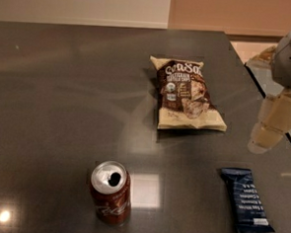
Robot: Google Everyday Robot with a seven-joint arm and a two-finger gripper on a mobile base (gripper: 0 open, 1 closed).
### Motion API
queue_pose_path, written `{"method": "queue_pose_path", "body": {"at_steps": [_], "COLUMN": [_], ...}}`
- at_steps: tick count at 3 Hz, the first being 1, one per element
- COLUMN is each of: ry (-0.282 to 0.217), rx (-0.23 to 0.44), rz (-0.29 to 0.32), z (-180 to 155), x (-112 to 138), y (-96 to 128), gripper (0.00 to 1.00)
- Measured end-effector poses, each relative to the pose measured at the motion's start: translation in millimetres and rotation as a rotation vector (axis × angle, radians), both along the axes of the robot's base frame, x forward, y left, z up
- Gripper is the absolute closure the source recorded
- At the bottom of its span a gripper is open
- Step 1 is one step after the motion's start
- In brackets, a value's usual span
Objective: Pick coke can
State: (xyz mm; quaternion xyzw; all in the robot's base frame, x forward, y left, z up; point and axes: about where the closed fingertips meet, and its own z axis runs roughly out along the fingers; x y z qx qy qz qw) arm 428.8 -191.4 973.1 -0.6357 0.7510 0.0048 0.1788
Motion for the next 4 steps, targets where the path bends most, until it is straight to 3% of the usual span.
{"method": "queue_pose_path", "body": {"at_steps": [1, 2, 3, 4], "ry": [0.013, 0.026, 0.031, 0.025], "rx": [0.121, 0.206, 0.264, 0.287], "rz": [0.174, 0.293, 0.396, 0.462], "z": [-5.5, -10.4, -17.0, -26.9], "x": [-22.8, -43.6, -63.7, -73.6], "y": [43.5, 74.6, 100.9, 124.5], "gripper": [0.0, 0.0, 0.0, 0.0]}}
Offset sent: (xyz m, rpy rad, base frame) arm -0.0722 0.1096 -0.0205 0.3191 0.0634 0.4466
